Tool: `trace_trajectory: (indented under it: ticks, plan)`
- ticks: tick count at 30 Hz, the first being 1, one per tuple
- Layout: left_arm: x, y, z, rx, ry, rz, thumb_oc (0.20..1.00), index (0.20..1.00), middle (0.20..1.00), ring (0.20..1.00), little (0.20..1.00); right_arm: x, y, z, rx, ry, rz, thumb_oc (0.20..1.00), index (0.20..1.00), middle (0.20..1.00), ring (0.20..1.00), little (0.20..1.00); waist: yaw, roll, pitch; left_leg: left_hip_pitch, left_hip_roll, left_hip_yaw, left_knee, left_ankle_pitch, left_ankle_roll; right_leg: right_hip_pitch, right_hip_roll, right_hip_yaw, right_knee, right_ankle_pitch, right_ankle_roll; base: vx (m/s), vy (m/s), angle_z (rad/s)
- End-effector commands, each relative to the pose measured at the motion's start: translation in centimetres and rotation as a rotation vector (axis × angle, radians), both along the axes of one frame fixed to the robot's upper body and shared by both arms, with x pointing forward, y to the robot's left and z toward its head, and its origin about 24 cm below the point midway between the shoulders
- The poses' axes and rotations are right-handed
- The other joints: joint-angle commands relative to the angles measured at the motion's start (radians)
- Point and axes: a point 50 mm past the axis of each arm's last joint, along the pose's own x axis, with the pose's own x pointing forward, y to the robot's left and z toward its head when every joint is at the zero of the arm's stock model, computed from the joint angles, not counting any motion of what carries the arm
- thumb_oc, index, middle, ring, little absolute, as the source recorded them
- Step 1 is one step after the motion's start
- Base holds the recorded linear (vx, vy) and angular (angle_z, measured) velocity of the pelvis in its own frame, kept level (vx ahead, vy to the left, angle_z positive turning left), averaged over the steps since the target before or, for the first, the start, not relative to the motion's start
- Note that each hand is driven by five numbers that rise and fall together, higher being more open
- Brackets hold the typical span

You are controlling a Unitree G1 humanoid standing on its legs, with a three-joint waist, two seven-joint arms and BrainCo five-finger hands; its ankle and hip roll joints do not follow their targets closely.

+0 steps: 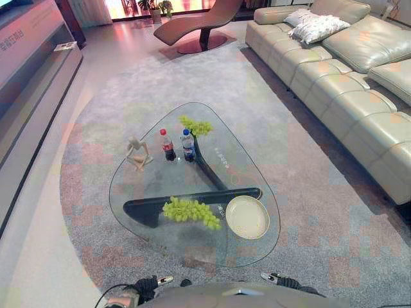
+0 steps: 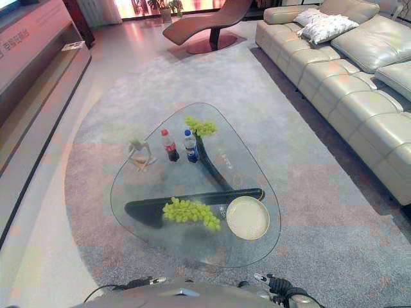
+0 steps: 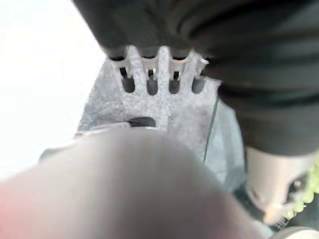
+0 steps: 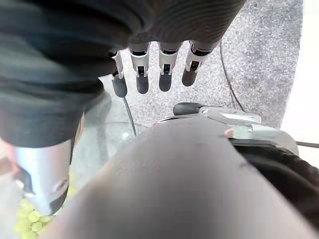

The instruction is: Pick up fruits into the plate

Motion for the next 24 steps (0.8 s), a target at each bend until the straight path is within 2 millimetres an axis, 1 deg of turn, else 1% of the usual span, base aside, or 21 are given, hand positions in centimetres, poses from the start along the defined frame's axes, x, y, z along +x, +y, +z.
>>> trace_trajectory:
  ticks: [1,4,7,13,18,19,22,24]
  plan:
    - [1.6,-0.4,0.1,0.044,-0.02,-0.048,1.0,1.0,1.0,1.0,1.0,2.2,1.7,0.0,0.04,-0.042,0.039,1.0,1.0,1.0,1.0,1.0,0.012,-0.02,0.035,0.045,-0.035,0.013,0.013,-0.166,0.049,-0.009,-0.031,0.017,0.037,-0.039,0.046,0.0,-0.16,-0.19]
    - [2.1,-0.2,0.3,0.046,-0.054,-0.027,1.0,1.0,1.0,1.0,1.0,2.4,1.8,0.1,0.042,-0.047,0.046,1.0,1.0,1.0,1.0,1.0,0.011,-0.023,0.041,0.04,-0.033,0.016,0.016,-0.165,0.048,-0.016,-0.029,0.022,0.041,-0.04,0.045,0.0,0.0,0.0]
    - [2.0,0.0,0.3,0.054,-0.042,-0.066,1.0,1.0,1.0,1.0,1.0,2.3,1.6,0.1,0.04,-0.051,0.044,1.0,1.0,1.0,1.0,1.0,0.012,-0.022,0.045,0.038,-0.032,0.015,0.016,-0.164,0.047,-0.018,-0.028,0.022,0.041,-0.039,0.045,0.0,0.0,0.0]
    - [3.9,0.1,0.8,0.133,-0.128,-0.168,1.0,1.0,1.0,1.0,1.0,2.3,1.3,0.1,0.027,-0.039,0.089,1.0,1.0,1.0,1.0,1.0,-0.005,-0.016,0.051,0.038,-0.028,0.029,0.014,-0.163,0.046,-0.025,-0.026,0.038,0.04,-0.036,0.047,0.03,0.019,-0.04]
    - [6.6,0.1,1.8,0.194,-0.246,-0.258,1.0,1.0,1.0,1.0,1.0,2.6,0.9,0.3,0.017,-0.042,0.119,1.0,1.0,1.0,1.0,1.0,-0.021,-0.009,0.067,0.029,-0.025,0.038,0.019,-0.159,0.045,-0.038,-0.023,0.059,0.046,-0.036,0.049,0.04,0.036,-0.09]
    - [7.8,0.1,2.5,0.234,-0.304,-0.325,1.0,1.0,1.0,1.0,1.0,3.1,0.7,0.5,0.009,-0.053,0.141,1.0,1.0,1.0,1.0,1.0,-0.028,-0.007,0.081,0.018,-0.022,0.042,0.022,-0.156,0.044,-0.054,-0.021,0.069,0.052,-0.034,0.05,0.01,0.053,-0.16]
    - [9.6,-0.1,3.3,0.238,-0.384,-0.383,1.0,1.0,1.0,1.0,1.0,3.8,0.3,0.9,-0.008,-0.072,0.168,1.0,1.0,1.0,1.0,1.0,-0.041,-0.002,0.103,-0.006,-0.017,0.048,0.027,-0.148,0.043,-0.087,-0.015,0.086,0.064,-0.031,0.048,-0.03,0.067,-0.17]
    - [12.3,-0.3,4.9,0.293,-0.487,-0.429,1.0,1.0,1.0,1.0,1.0,5.3,-0.4,1.5,-0.03,-0.11,0.189,1.0,1.0,1.0,1.0,1.0,-0.053,0.003,0.143,-0.046,-0.013,0.053,0.046,-0.14,0.042,-0.135,-0.01,0.1,0.092,-0.033,0.042,-0.15,0.097,-0.26]
